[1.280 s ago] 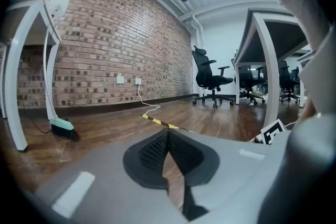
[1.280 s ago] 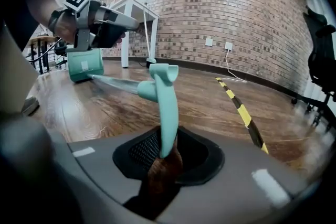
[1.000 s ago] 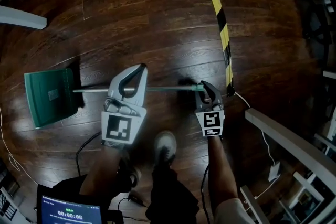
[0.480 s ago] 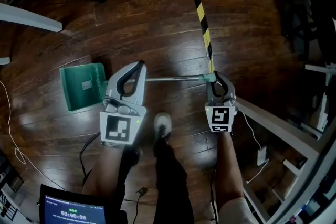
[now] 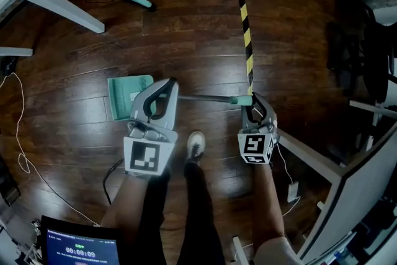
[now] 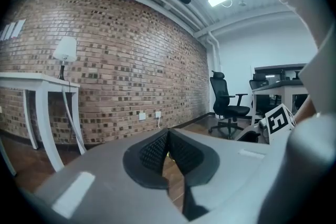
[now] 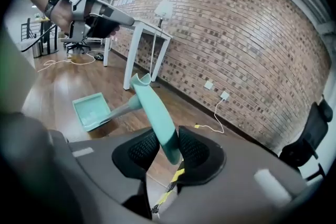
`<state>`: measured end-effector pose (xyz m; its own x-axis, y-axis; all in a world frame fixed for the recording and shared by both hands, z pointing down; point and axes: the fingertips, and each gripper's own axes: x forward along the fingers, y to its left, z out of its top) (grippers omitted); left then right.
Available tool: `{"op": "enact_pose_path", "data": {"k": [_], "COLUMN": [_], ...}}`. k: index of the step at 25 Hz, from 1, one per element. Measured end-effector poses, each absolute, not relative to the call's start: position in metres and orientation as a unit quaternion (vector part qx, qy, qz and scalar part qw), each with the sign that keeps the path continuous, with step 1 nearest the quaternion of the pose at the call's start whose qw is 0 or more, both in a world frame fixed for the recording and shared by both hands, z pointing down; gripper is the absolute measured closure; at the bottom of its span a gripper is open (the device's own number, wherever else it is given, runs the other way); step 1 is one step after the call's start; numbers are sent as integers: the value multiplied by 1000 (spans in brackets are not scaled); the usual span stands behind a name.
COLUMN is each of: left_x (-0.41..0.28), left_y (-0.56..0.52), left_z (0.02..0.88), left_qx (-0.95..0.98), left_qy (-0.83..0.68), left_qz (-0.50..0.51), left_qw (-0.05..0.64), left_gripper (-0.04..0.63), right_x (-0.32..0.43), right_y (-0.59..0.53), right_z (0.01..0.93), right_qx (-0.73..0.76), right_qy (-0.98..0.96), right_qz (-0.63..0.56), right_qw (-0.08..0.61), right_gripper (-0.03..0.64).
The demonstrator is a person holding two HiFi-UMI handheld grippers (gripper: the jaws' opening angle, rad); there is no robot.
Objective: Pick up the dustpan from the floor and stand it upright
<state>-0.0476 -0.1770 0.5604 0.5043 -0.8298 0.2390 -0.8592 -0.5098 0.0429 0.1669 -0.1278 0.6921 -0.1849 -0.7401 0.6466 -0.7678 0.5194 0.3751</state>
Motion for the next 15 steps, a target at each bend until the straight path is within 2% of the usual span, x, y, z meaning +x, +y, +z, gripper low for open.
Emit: {"op": "enact_pose_path", "data": {"k": [8, 15], "left_x": [-100, -139], "left_y": [-190, -190], "left_z": [478, 422], "left_qx": [851, 838], "left_qy": [-516, -539], "left_qz": [77, 61], "left_qw": [62, 53], "left_gripper": [600, 600], "right_x": [76, -4], "right_y": [-127, -102], "right_z": [637, 599], "right_qx": [432, 349], "right_qy": [-787, -829], "right_qz": [3, 31], "right_qw": [441, 436], "right_gripper": [473, 436]}}
